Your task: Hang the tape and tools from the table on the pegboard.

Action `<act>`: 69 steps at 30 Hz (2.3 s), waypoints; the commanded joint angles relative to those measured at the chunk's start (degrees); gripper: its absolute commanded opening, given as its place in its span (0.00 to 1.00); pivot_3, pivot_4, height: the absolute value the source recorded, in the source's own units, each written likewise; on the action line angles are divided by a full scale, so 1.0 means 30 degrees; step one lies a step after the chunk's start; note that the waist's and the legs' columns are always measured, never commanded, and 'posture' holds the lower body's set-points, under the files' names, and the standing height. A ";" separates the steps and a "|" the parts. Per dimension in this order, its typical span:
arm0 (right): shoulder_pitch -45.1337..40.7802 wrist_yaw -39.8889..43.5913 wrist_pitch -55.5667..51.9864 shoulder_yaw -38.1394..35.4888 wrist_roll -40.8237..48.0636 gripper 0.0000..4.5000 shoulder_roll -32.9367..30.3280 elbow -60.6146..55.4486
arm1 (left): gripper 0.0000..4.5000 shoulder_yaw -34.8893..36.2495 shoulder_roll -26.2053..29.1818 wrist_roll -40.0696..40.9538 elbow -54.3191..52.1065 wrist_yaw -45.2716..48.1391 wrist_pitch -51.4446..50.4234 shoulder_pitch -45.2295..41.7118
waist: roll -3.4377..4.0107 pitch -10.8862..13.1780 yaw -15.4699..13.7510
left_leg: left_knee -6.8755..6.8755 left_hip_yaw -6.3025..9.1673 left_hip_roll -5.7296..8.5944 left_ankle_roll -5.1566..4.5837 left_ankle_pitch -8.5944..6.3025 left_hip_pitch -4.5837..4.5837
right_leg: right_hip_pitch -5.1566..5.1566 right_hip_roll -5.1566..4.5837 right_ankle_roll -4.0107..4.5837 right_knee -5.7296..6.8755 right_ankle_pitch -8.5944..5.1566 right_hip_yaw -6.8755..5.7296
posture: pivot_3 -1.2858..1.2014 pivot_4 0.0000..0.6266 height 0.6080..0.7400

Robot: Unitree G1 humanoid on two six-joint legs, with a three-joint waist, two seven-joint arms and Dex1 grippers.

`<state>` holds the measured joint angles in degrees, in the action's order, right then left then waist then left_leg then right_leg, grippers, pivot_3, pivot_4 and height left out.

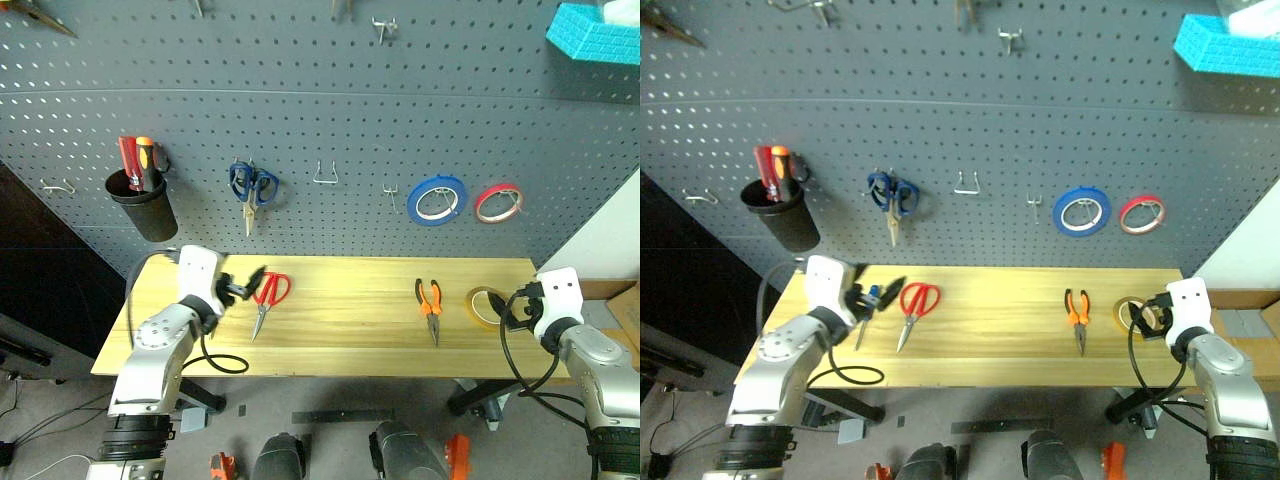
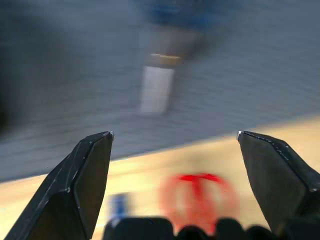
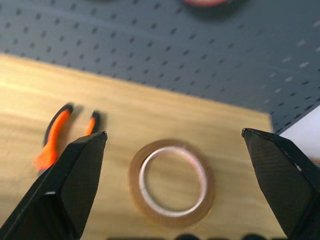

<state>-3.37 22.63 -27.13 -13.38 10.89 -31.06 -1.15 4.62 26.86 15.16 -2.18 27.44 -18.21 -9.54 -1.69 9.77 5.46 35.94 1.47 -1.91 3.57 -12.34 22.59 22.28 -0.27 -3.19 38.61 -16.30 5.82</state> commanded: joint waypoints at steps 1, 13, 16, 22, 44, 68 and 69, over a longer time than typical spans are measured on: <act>-0.0208 0.0617 -0.1764 0.0894 0.0058 1.00 -0.0428 -0.1117 | 0.95 -0.1373 0.0696 0.0026 -0.1121 0.2158 -0.0403 -0.0903 | -0.0006 0.0283 0.0099 | 0.0001 0.0005 0.0000 0.0000 0.0000 0.0010 | 0.0006 0.0000 0.0001 0.0000 0.0000 -0.0005 | 0.45 0.36 1.00; -0.5821 0.1681 -0.0989 0.3969 -0.2052 1.00 -0.0575 0.6826 | 0.95 -0.5451 0.1332 -0.0614 -0.1447 0.7743 0.0341 -0.3899 | -0.0054 0.1627 0.0413 | 0.0007 0.0004 -0.0003 -0.0013 -0.0006 0.0167 | 0.0162 0.0001 -0.0016 -0.0007 0.0015 -0.0005 | 0.45 0.45 1.00; -0.7597 0.1883 -0.0210 0.4130 -0.2410 1.00 -0.0661 1.0149 | 0.95 -0.5590 0.1329 -0.0642 -0.1666 0.8059 0.0324 -0.3898 | -0.0061 0.1747 0.0473 | 0.0018 -0.0011 -0.0001 -0.0017 -0.0008 0.0217 | 0.0208 -0.0003 0.0028 -0.0012 0.0046 0.0013 | 0.46 0.46 1.00; -1.1115 0.2268 0.1079 0.3970 -0.2794 1.00 -0.0748 1.6976 | 0.95 -0.5709 0.1520 -0.0981 -0.1928 0.8459 0.0504 -0.3770 | -0.0059 0.1886 0.0462 | 0.0022 0.0009 0.0006 -0.0020 -0.0009 0.0337 | 0.0327 -0.0011 0.0044 0.0003 0.0057 -0.0012 | 0.46 0.46 1.00; -1.2892 0.5127 0.1140 0.5843 -0.4964 0.14 0.0184 2.2142 | 0.96 -0.5756 0.1417 -0.0244 -0.3320 0.9275 -0.0080 -0.3843 | -0.0137 0.2047 0.0382 | 0.0088 0.0062 0.0027 -0.0026 -0.0011 0.0367 | 0.0309 -0.0038 -0.0012 0.0021 0.0090 -0.0058 | 0.47 0.46 1.00; -0.0299 0.3908 -0.6297 0.6023 -0.5770 0.03 -0.2595 -1.2671 | 0.96 -0.2597 0.2021 0.1115 -0.3547 0.8227 -0.0215 -0.2378 | 0.0016 0.2236 0.0215 | 0.0054 0.0103 0.0034 -0.0021 -0.0011 0.0451 | 0.0416 -0.0050 -0.0153 0.0056 0.0013 -0.0084 | 0.45 0.48 1.00; 0.0125 0.3404 -0.6011 0.6678 -0.6286 0.03 -0.2509 -1.3590 | 0.96 -0.2505 0.1930 0.1136 -0.3475 0.8106 -0.0130 -0.2393 | 0.0013 0.2238 0.0222 | 0.0056 0.0096 0.0038 -0.0021 -0.0011 0.0450 | 0.0416 -0.0054 -0.0155 0.0050 0.0013 -0.0077 | 0.45 0.48 1.00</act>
<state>-4.39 35.61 -46.44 4.68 -4.92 -38.32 -35.40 -4.57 33.14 17.64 -11.30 52.46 -20.22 -16.75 -1.65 16.49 6.12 36.11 1.72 -1.77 3.51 -12.37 23.95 23.53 -0.47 -3.65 38.73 -16.26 5.61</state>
